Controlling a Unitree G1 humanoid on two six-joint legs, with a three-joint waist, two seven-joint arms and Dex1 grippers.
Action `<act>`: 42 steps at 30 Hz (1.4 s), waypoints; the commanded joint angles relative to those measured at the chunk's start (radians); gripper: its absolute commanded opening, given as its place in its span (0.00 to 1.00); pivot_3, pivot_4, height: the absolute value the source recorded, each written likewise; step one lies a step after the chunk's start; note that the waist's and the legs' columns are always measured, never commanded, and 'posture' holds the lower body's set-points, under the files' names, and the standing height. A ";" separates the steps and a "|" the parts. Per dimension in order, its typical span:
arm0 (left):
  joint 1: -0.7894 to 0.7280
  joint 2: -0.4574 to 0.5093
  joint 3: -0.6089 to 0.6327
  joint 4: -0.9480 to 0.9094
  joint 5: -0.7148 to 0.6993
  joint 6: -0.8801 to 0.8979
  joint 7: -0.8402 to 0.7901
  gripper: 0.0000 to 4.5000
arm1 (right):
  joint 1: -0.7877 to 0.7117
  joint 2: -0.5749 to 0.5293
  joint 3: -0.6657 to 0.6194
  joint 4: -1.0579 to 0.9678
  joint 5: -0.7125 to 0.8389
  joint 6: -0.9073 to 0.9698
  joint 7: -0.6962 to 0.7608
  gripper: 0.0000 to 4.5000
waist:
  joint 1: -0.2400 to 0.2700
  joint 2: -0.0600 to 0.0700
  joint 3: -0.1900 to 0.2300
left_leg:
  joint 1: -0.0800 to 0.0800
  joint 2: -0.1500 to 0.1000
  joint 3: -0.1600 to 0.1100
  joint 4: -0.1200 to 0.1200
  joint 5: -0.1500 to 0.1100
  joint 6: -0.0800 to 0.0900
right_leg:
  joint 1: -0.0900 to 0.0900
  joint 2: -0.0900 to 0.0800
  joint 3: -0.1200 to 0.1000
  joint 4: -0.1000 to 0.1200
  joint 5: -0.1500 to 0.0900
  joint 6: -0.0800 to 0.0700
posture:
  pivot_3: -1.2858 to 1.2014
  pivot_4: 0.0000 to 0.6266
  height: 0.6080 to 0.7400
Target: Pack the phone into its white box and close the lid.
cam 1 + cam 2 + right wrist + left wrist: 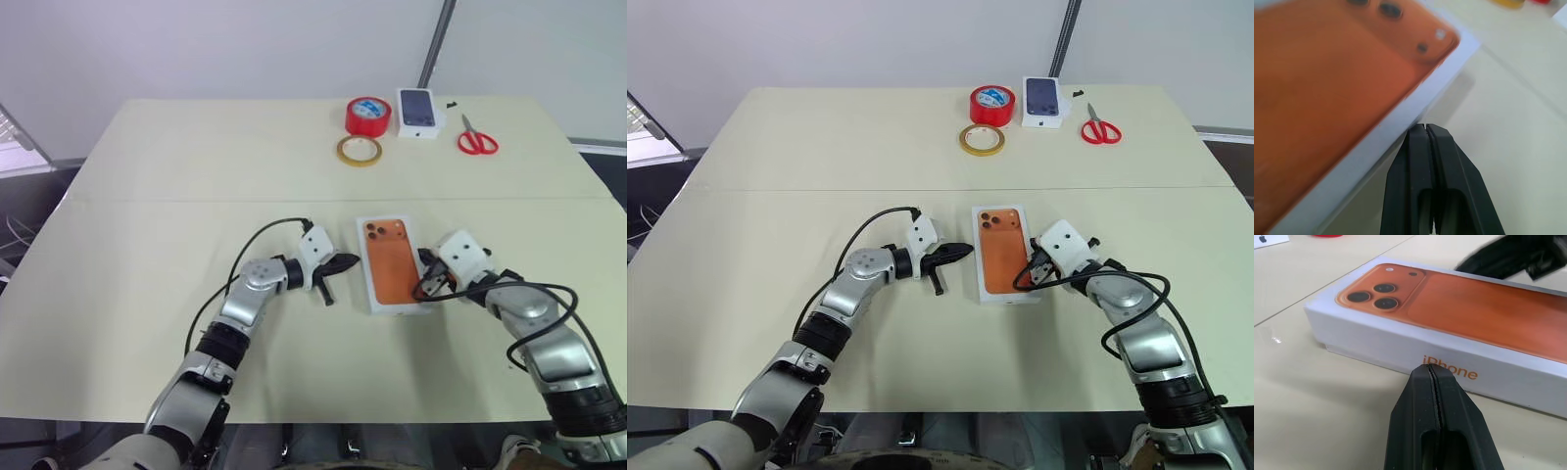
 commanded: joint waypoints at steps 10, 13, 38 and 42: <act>-0.234 -0.106 0.052 0.079 -0.041 0.017 0.049 0.00 | -0.199 0.048 -0.152 0.007 0.172 -0.009 0.066 0.01 | 0.004 0.000 0.000 | 0.000 -0.001 0.000 0.001 0.000 0.000 | 0.000 0.000 0.000 0.000 0.000 0.000 | 0.52 0.24 1.00; -0.278 -0.106 -0.010 0.157 0.033 -0.058 0.040 0.00 | -0.134 0.020 -0.075 -0.011 0.125 0.000 0.118 0.01 | 0.003 0.000 0.000 | 0.000 -0.001 0.000 0.000 0.000 0.000 | 0.000 0.000 0.000 0.000 0.000 0.000 | 0.52 0.24 1.00; -0.022 0.128 0.078 -0.321 -0.185 0.308 -0.176 0.64 | 0.104 -0.085 -0.199 -0.202 0.357 0.152 0.299 0.66 | -0.004 -0.001 0.000 | 0.015 0.001 -0.001 -0.002 -0.002 0.002 | 0.016 -0.001 0.000 -0.004 0.000 0.000 | 0.52 0.24 1.00; 0.008 0.267 0.167 -0.390 -0.221 0.361 -0.187 0.95 | 0.085 -0.095 -0.276 -0.187 0.402 0.156 0.305 0.98 | -0.004 -0.001 0.000 | 0.014 0.001 -0.001 -0.002 -0.002 0.002 | 0.015 -0.001 0.000 -0.003 0.000 0.000 | 0.52 0.24 1.00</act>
